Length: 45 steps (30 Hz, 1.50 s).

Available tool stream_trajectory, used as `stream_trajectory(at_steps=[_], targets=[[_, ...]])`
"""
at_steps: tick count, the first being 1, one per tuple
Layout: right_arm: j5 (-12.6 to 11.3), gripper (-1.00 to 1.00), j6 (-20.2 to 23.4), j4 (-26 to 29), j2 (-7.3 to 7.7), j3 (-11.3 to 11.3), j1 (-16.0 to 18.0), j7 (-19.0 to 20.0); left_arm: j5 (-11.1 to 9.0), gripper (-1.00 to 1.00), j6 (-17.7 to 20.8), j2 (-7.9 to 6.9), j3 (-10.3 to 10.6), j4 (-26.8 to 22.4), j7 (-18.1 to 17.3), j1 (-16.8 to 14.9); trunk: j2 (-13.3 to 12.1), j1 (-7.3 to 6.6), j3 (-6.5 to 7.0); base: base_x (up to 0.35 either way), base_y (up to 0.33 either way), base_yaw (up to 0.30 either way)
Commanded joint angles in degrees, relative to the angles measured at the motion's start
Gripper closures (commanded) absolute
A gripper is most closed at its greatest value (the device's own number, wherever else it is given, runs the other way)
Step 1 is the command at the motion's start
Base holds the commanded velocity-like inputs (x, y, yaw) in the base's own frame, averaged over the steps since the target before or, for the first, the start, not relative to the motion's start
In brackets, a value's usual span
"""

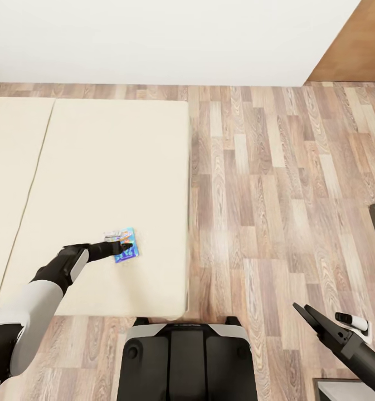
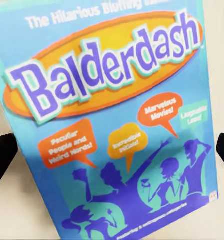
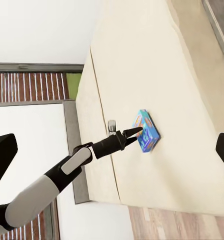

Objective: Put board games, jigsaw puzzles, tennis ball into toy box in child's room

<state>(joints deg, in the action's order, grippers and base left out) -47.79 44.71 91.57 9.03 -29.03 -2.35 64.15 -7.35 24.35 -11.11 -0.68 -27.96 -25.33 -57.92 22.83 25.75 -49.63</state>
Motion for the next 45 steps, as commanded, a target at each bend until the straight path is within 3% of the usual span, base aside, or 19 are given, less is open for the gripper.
stream_trajectory(at_steps=[1, 45], targets=[[-0.29, -1.00, 0.34, 0.02, 0.02, 0.01, -0.02, -0.06, -0.55, -1.00, 0.54, -0.02, -0.08, -0.08, -0.04, 0.00, 0.09, 0.04, -0.06, 0.000, -0.054, 0.000], [-0.29, -1.00, 0.38, 0.01, 0.05, 0.01, -0.02, -0.07, -0.56, -1.00, 0.61, 0.13, -0.02, -0.26, -0.07, 0.00, 0.09, 0.04, -0.06, 0.000, -0.178, 0.000]])
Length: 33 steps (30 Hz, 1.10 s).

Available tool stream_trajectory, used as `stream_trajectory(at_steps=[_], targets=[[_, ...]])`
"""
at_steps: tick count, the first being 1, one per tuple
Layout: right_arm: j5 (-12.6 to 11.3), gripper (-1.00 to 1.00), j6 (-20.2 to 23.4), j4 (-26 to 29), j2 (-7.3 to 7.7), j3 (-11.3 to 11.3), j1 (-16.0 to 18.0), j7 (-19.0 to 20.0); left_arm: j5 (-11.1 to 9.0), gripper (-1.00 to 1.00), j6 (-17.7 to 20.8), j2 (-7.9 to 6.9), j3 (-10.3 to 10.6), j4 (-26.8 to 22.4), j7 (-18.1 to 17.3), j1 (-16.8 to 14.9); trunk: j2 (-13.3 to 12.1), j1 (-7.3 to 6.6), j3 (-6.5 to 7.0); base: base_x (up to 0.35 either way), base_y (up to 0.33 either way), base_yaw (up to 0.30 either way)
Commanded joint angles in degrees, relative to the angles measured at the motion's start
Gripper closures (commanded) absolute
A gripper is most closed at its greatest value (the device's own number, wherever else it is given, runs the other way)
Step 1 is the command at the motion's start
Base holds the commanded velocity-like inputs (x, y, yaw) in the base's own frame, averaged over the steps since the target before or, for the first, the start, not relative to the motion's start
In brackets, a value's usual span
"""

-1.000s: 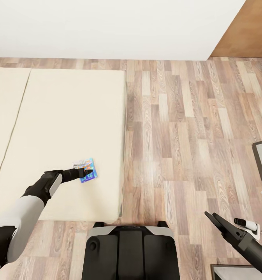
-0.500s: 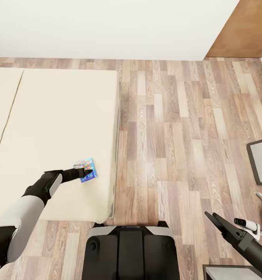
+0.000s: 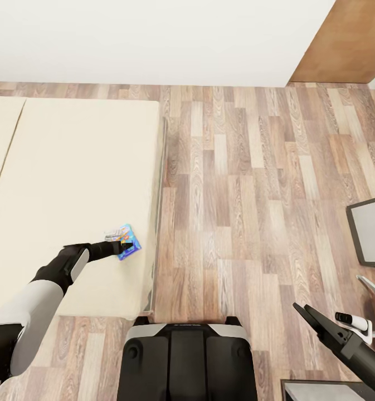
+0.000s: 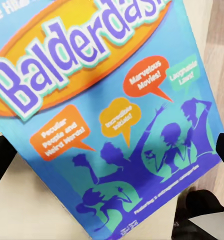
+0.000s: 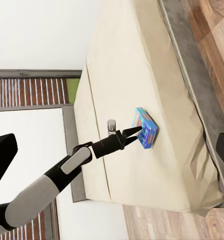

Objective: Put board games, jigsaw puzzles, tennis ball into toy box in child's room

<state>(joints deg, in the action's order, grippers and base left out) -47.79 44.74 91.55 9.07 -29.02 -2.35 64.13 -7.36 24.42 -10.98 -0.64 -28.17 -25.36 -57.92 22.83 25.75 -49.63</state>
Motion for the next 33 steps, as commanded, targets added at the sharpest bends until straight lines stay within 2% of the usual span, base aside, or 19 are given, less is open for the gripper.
stream_trajectory(at_steps=[1, 10, 33], targets=[[-0.29, -1.00, 0.35, 0.03, 0.04, 0.00, -0.02, -0.06, -0.55, -1.00, 0.54, -0.01, -0.07, -0.05, -0.04, 0.00, 0.09, 0.04, -0.06, 0.000, -0.029, 0.000], [-0.29, -1.00, 0.35, 0.03, 0.03, -0.06, -0.02, -0.11, -0.55, -1.00, 0.54, -0.01, -0.07, -0.05, -0.04, 0.00, 0.09, 0.04, -0.06, 0.000, -0.088, 0.000], [-0.27, -1.00, 0.33, 0.03, 0.06, -0.04, -0.02, -0.15, -0.55, -1.00, 0.54, -0.01, -0.07, -0.13, -0.04, 0.00, 0.09, 0.04, -0.06, 0.000, -0.004, 0.000]])
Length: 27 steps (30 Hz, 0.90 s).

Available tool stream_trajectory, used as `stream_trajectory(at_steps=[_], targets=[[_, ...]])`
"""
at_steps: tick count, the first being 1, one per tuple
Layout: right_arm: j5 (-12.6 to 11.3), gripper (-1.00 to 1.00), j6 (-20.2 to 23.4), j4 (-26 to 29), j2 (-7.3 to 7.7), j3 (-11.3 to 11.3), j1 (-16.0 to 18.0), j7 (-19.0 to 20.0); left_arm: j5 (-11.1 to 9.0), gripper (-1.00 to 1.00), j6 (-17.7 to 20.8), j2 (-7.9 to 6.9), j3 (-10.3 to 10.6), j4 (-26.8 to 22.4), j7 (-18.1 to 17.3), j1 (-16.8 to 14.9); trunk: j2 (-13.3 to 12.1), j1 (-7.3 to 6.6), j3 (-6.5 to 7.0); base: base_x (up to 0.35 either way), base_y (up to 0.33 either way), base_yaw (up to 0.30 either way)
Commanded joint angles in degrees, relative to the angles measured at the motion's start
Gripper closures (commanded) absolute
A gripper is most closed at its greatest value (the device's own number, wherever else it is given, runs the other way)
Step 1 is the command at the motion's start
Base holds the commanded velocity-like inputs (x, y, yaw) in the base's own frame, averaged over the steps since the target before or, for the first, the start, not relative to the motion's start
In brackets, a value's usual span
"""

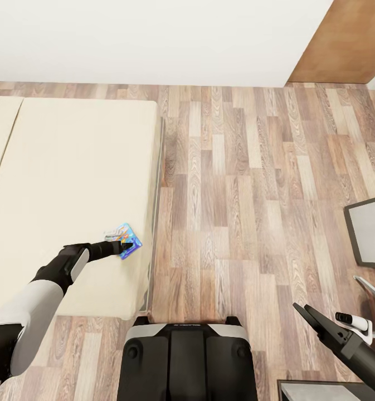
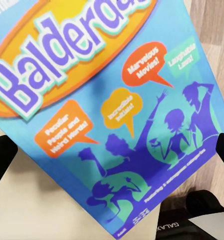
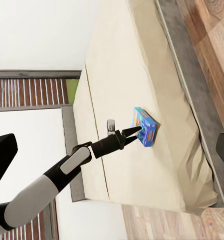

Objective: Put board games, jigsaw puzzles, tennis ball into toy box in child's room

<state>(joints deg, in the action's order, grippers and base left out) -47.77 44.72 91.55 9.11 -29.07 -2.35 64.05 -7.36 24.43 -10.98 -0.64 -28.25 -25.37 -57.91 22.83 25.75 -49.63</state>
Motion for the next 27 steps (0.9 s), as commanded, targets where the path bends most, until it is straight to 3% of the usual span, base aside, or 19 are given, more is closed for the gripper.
stream_trajectory(at_steps=[1, 14, 27], targets=[[-0.27, -1.00, 0.36, 0.03, 0.02, 0.02, -0.02, -0.06, -0.55, -1.00, 0.53, -0.01, -0.07, -0.05, -0.03, -0.01, 0.09, 0.04, -0.06, 0.000, 0.000, 0.000], [-0.30, -1.00, 0.37, 0.03, 0.00, 0.03, -0.02, -0.06, -0.55, -1.00, 0.53, -0.05, -0.07, -0.05, -0.05, -0.01, 0.09, 0.04, -0.06, 0.000, -0.003, 0.000], [-0.31, -1.00, 0.37, 0.03, 0.03, 0.01, -0.02, -0.06, -0.55, -1.00, 0.53, -0.09, -0.07, -0.05, -0.05, -0.01, 0.09, 0.04, -0.06, 0.000, -0.095, 0.000]])
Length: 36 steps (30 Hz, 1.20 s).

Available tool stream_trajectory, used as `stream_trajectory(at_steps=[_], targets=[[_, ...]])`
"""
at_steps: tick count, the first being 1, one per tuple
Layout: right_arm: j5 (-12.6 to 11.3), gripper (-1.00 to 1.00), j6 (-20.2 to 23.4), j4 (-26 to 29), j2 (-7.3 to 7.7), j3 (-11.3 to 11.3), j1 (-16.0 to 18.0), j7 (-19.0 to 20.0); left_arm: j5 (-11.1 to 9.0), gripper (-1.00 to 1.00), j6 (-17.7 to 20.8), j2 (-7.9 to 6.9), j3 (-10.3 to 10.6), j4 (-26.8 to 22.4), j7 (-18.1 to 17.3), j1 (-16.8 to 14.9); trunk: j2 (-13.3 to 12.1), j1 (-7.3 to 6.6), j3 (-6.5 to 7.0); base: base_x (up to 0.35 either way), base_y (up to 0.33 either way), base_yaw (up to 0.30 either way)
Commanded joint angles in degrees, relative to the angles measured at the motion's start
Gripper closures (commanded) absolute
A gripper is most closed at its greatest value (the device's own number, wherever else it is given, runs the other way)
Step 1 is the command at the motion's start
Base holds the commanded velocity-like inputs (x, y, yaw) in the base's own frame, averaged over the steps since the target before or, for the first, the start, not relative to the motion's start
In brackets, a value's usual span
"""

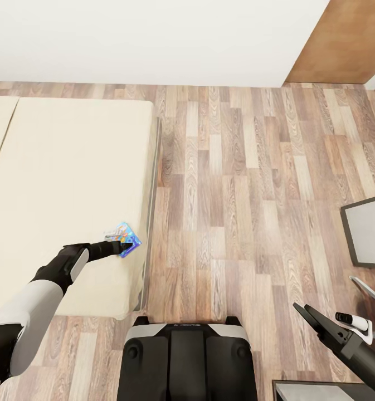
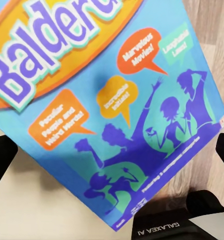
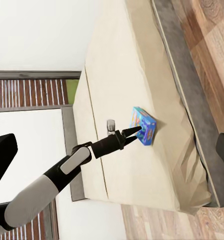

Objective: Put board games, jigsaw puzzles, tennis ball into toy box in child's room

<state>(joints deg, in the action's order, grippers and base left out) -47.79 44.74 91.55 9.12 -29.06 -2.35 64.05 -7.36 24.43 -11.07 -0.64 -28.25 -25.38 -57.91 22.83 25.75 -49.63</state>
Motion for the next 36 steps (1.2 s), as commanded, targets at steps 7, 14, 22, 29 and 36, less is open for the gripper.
stream_trajectory(at_steps=[7, 14, 22, 29, 36], targets=[[-0.29, -1.00, 0.35, 0.03, 0.02, -0.02, -0.02, -0.06, -0.55, -1.00, 0.53, -0.02, -0.07, -0.05, -0.02, -0.01, 0.09, 0.04, -0.06, 0.000, -0.001, 0.000], [-0.29, -1.00, 0.35, 0.03, 0.02, 0.00, -0.02, -0.06, -0.55, -1.00, 0.53, -0.02, -0.07, -0.05, -0.04, -0.01, 0.09, 0.04, -0.06, 0.000, 0.000, 0.000], [-0.29, -1.00, 0.35, 0.03, 0.02, -0.02, -0.02, -0.06, -0.55, -1.00, 0.67, -0.08, -0.08, -0.05, -0.59, -0.01, 0.09, 0.04, -0.06, 0.000, 0.000, 0.000], [-0.25, -1.00, 0.35, 0.03, 0.02, -0.03, -0.02, -0.08, -0.63, -1.00, 0.89, -0.29, -0.11, -0.05, -1.02, -0.01, 0.09, 0.04, -0.06, 0.000, 0.000, 0.000], [-0.21, -1.00, 0.35, 0.03, 0.02, -0.01, -0.02, -0.11, -0.69, -1.00, 1.04, -0.41, -0.15, -0.05, -1.10, -0.01, 0.09, 0.04, -0.06, 0.000, 0.000, 0.000]])
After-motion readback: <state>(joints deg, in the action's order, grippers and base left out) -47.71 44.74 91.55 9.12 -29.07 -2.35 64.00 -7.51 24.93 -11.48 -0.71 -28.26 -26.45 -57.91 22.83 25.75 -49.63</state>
